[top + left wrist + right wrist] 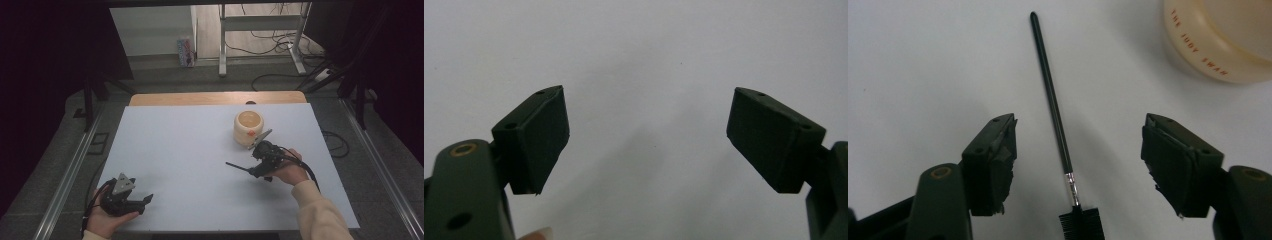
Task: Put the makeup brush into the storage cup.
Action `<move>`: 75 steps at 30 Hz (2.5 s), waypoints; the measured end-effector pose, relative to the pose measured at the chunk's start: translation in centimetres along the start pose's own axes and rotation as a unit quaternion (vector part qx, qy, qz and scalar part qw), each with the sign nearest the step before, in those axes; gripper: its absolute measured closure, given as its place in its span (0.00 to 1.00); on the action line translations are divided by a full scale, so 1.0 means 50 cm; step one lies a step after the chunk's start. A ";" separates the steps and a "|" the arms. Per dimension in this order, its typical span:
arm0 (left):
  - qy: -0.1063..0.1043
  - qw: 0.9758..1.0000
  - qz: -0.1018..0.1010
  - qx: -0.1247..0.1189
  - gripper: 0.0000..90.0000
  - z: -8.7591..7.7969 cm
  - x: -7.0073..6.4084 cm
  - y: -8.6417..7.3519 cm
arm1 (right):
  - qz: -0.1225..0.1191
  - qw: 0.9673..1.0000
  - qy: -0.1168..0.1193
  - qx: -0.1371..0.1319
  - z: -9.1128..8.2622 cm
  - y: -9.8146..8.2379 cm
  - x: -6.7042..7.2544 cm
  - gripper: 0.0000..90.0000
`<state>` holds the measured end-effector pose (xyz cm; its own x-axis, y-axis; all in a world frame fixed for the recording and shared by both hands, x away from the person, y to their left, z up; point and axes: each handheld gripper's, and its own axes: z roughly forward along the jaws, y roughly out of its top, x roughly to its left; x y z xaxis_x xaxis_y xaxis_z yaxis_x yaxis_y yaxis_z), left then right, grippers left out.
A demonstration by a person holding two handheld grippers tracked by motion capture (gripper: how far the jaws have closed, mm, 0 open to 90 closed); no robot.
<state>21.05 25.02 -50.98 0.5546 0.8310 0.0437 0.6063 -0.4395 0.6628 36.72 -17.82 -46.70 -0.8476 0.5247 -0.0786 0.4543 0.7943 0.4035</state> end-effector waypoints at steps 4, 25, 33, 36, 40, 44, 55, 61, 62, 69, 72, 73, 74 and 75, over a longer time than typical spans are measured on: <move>-0.001 1.000 0.002 0.002 0.20 0.000 0.001 0.000 | -0.005 1.000 0.008 0.013 0.009 -0.001 0.000 0.38; -0.001 1.000 0.002 0.003 0.20 0.001 0.000 -0.001 | -0.019 0.996 0.031 0.082 0.038 -0.010 -0.013 0.60; -0.002 1.000 0.003 0.003 0.20 0.001 0.001 -0.001 | -0.032 0.994 0.030 0.099 0.048 -0.011 -0.013 0.72; -0.001 1.000 0.005 0.003 0.20 0.001 0.000 -0.001 | -0.035 0.994 0.028 0.102 0.050 -0.011 -0.015 0.76; 0.000 1.000 0.007 0.003 0.20 0.001 -0.001 -0.001 | -0.039 0.993 0.033 0.102 0.052 -0.010 -0.015 0.82; 0.000 1.000 0.007 0.003 0.20 0.000 -0.001 -0.001 | -0.046 0.993 0.036 0.103 0.053 -0.010 -0.014 0.86; 0.000 1.000 0.003 -0.001 0.20 0.000 -0.003 0.000 | -0.056 0.991 0.050 0.107 0.055 -0.006 -0.019 0.94; 0.000 1.000 0.003 -0.001 0.20 0.000 -0.003 0.000 | -0.062 0.991 0.049 0.109 0.055 -0.005 -0.017 0.95; 0.001 1.000 0.003 -0.002 0.20 0.000 -0.003 0.000 | -0.067 0.991 0.046 0.109 0.055 -0.005 -0.016 0.95; 0.002 1.000 0.002 -0.004 0.20 -0.002 -0.002 0.000 | -0.067 0.991 0.026 0.111 0.052 -0.005 -0.013 0.95; 0.001 1.000 0.002 -0.005 0.20 -0.003 -0.002 0.000 | -0.061 0.992 0.023 0.112 0.047 -0.008 -0.019 0.95; 0.002 1.000 0.002 -0.005 0.20 -0.003 -0.001 0.000 | -0.057 0.992 0.022 0.111 0.045 -0.008 -0.020 0.95; 0.002 1.000 0.002 -0.005 0.20 -0.003 -0.001 0.000 | -0.057 0.992 0.022 0.111 0.045 -0.008 -0.020 0.95; 0.002 1.000 0.002 -0.005 0.20 -0.003 -0.001 0.000 | -0.055 0.993 0.021 0.099 0.038 -0.008 -0.022 0.95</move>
<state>20.92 25.03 -50.88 0.5545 0.8308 0.0488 0.5989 -0.4391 0.6697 37.96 -18.13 -48.51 -0.9040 0.4213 -0.0730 0.3995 0.8931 0.2069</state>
